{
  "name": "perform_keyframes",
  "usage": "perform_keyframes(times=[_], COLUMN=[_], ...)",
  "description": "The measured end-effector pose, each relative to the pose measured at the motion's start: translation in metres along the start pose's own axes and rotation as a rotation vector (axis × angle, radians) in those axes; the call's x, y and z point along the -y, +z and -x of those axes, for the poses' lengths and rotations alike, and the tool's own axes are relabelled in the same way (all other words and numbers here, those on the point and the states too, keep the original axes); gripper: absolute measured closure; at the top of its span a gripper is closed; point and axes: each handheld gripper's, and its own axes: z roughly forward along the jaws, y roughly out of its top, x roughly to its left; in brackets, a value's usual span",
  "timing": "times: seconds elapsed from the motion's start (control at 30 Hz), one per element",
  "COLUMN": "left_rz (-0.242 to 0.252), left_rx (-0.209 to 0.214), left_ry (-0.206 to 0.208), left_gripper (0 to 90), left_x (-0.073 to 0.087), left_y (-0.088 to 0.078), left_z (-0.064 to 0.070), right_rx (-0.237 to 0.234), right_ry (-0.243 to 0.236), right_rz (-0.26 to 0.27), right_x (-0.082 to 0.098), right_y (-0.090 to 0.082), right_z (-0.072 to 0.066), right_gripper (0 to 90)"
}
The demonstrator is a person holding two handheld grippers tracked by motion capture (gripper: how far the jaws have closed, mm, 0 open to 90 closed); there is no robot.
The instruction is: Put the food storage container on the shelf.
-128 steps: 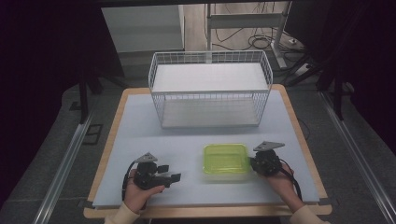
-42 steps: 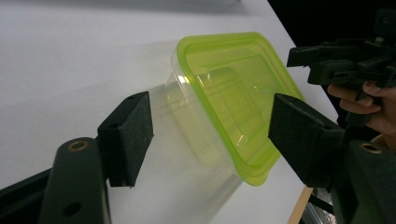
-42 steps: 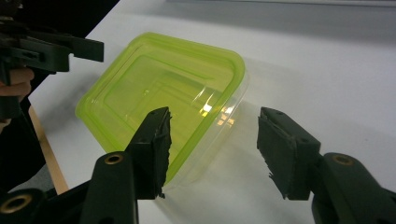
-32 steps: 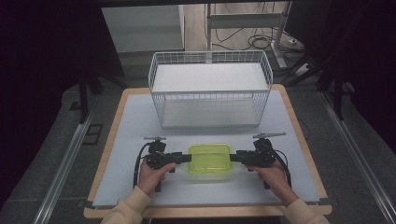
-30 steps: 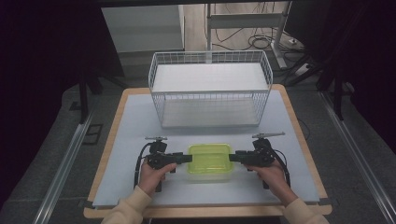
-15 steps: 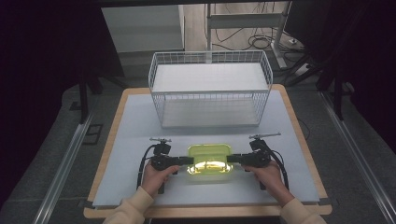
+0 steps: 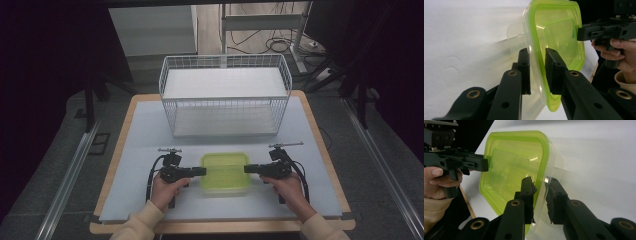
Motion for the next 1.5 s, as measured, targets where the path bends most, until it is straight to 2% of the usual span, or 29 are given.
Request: perform_keyframes(times=[0.13, 0.23, 0.43, 0.93, 1.27, 1.5], left_rz=[0.020, 0.028, 0.051, 0.061, 0.069, 0.077], left_rx=[0.002, 0.004, 0.016, 0.011, 0.014, 0.015], left_ry=[0.008, 0.010, 0.025, 0.060, 0.060, 0.073], left_gripper=[80.2, 80.3, 80.3, 80.3, 80.3, 80.3], left_x=[0.000, 0.000, -0.001, -0.005, -0.007, -0.015], left_y=[-0.004, -0.005, -0.011, -0.015, -0.018, -0.020], left_z=[0.001, 0.002, 0.008, 0.015, 0.017, 0.022], right_rx=[-0.016, -0.007, -0.025, -0.024, -0.017, -0.019], right_ry=[0.004, -0.010, -0.018, -0.045, -0.059, -0.063], right_rz=[0.030, 0.035, 0.054, 0.079, 0.093, 0.106], right_x=[0.000, -0.001, -0.003, -0.004, -0.006, -0.011], right_y=[-0.005, -0.006, -0.012, -0.019, -0.021, -0.025], right_z=[-0.005, -0.008, -0.012, -0.018, -0.023, -0.024], right_gripper=[81.1, 81.1, 81.1, 81.0, 81.0, 81.1])
